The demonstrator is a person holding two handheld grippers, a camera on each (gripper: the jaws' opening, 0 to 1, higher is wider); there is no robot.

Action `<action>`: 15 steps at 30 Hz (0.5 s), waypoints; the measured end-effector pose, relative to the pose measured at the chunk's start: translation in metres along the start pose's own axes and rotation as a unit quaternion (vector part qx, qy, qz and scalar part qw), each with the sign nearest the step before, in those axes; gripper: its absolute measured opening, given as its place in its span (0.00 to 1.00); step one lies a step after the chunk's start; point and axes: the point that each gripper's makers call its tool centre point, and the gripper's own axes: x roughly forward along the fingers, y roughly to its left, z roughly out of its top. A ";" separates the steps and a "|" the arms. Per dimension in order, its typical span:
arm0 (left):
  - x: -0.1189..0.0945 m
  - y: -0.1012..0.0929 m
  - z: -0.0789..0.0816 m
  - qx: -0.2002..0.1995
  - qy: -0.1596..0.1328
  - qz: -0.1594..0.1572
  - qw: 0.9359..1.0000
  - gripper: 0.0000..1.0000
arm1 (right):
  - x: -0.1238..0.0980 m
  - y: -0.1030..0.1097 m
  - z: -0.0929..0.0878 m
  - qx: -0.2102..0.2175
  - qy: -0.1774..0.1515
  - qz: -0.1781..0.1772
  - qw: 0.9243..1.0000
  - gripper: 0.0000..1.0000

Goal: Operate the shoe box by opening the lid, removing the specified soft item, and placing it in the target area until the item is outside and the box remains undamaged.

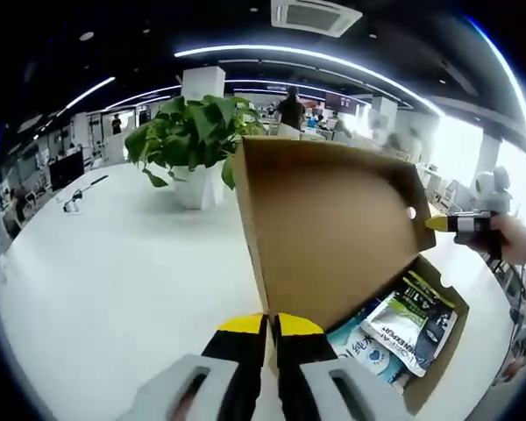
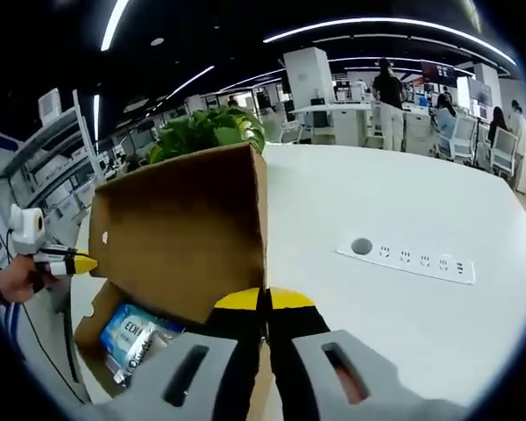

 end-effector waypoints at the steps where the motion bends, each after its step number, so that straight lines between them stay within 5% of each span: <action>1: 0.001 0.001 0.000 0.000 0.001 0.000 1.000 0.03 | 0.001 0.000 -0.001 0.000 0.002 0.000 1.000 0.00; 15: 0.011 0.004 0.000 -0.005 0.007 0.001 1.000 0.03 | 0.013 -0.006 -0.010 0.028 0.010 -0.001 1.000 0.00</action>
